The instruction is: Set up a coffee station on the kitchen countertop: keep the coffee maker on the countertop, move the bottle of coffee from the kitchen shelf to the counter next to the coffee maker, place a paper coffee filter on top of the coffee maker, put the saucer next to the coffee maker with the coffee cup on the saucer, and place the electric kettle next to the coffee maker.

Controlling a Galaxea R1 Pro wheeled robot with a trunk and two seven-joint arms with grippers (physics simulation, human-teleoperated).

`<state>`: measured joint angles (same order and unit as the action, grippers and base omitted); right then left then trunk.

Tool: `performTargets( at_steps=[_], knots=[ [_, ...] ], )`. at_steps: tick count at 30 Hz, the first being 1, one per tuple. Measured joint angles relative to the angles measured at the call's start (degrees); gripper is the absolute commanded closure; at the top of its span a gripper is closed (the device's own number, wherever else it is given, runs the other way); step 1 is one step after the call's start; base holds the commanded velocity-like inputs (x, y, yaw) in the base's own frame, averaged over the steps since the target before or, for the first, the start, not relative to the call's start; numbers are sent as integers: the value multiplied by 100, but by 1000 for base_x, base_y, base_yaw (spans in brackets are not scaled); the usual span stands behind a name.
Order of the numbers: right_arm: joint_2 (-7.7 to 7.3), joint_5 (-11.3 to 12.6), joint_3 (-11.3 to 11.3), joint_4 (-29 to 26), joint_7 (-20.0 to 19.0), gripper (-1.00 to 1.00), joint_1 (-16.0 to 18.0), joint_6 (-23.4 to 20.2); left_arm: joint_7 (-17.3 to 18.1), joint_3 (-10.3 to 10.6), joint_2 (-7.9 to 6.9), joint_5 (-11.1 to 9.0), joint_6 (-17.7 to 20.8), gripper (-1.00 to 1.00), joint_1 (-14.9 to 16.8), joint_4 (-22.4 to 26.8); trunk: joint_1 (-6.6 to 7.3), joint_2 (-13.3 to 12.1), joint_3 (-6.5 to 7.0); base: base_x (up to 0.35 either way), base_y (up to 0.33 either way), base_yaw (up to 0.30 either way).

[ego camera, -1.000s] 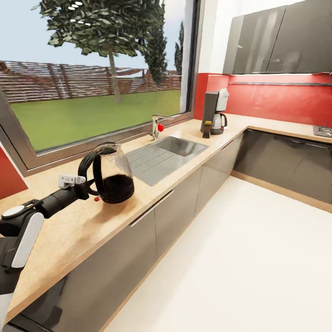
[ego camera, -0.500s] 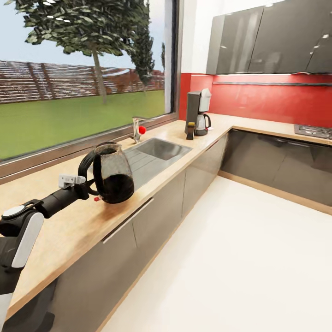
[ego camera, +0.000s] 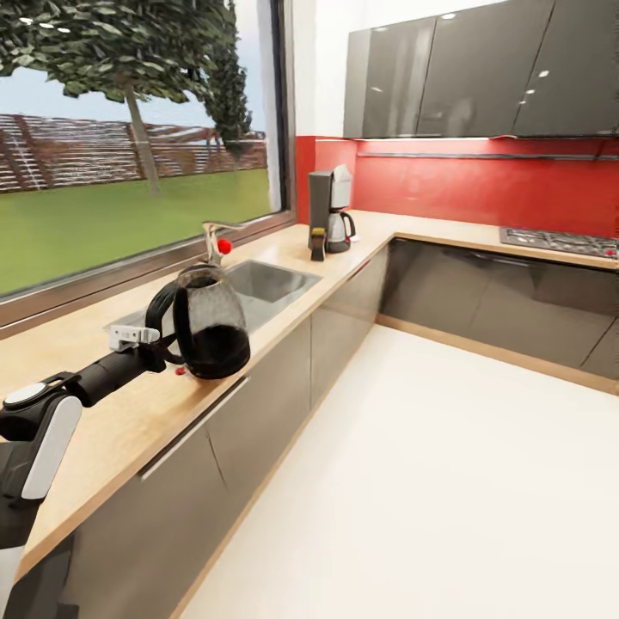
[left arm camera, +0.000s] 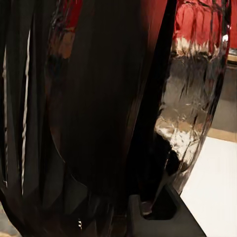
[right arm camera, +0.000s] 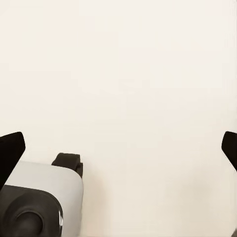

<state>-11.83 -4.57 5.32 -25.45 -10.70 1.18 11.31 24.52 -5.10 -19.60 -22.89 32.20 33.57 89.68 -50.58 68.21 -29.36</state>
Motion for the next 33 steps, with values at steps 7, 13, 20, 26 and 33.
performTargets(
  at_steps=[7, 13, 20, 26, 33],
  knots=[
    [0, -4, 0, 0, 0, -100, 1, 0, -2, 0, 0, -1, -6, 100, -4, 1, 0, 0, 0, 238, -190, -21],
    [0, -5, 0, 0, 0, -100, 1, 0, 0, 0, 0, -1, -8, 100, -5, 1, 0, 0, 0, 246, -196, -3],
    [0, -4, 0, -1, 0, -100, -1, 0, -1, 0, 0, 2, -6, 100, -2, -1, 0, 0, 3, 247, -196, -135],
    [0, -4, 0, -1, 1, -100, -1, 0, -3, 1, 1, -1, -7, 100, -2, -1, 0, 0, 19, 247, -197, -243],
    [0, -5, 0, 0, 0, -100, 0, 0, -7, 0, 0, 0, -1, 100, -4, 0, 0, 0, 34, 247, -197, -128]
  ],
)
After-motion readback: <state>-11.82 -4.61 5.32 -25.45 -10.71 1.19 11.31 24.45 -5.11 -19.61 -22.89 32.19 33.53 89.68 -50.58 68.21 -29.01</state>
